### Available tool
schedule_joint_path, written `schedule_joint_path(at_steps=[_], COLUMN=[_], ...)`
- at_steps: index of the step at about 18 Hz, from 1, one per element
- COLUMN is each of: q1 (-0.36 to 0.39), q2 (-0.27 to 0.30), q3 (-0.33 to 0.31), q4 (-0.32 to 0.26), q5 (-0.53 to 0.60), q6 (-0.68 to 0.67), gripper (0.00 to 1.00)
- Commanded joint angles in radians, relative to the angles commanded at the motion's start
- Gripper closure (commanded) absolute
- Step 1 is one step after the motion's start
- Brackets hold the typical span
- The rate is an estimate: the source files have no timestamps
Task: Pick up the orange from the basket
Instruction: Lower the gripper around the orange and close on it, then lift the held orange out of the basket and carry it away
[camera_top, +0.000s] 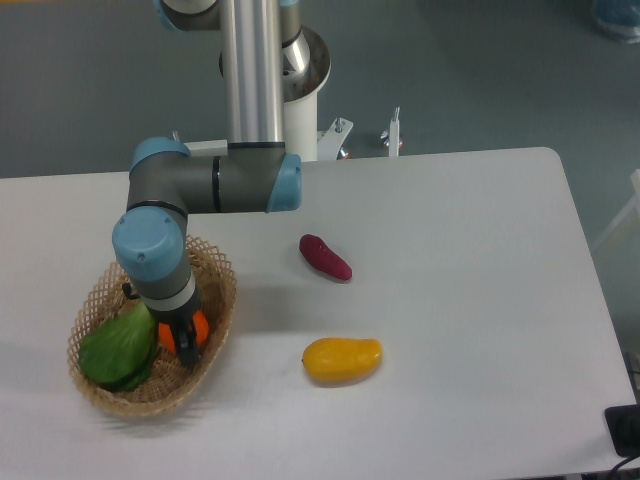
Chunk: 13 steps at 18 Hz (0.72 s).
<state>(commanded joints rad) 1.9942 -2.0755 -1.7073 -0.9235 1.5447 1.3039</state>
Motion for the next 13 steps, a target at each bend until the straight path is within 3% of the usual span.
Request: schedule_joint_path(at_steps=[3,5,13], q1=[-0.002,-0.002,0.030], q2=[0.000,0.006,0.104], q3=[0.002,0.009,0.052], q4=[0.000,-0.002,-0.012], q5=[0.000,0.000,-0.008], q6=[-0.002,-0.003,-0.043], gripper=[0.40,0.45,0.44])
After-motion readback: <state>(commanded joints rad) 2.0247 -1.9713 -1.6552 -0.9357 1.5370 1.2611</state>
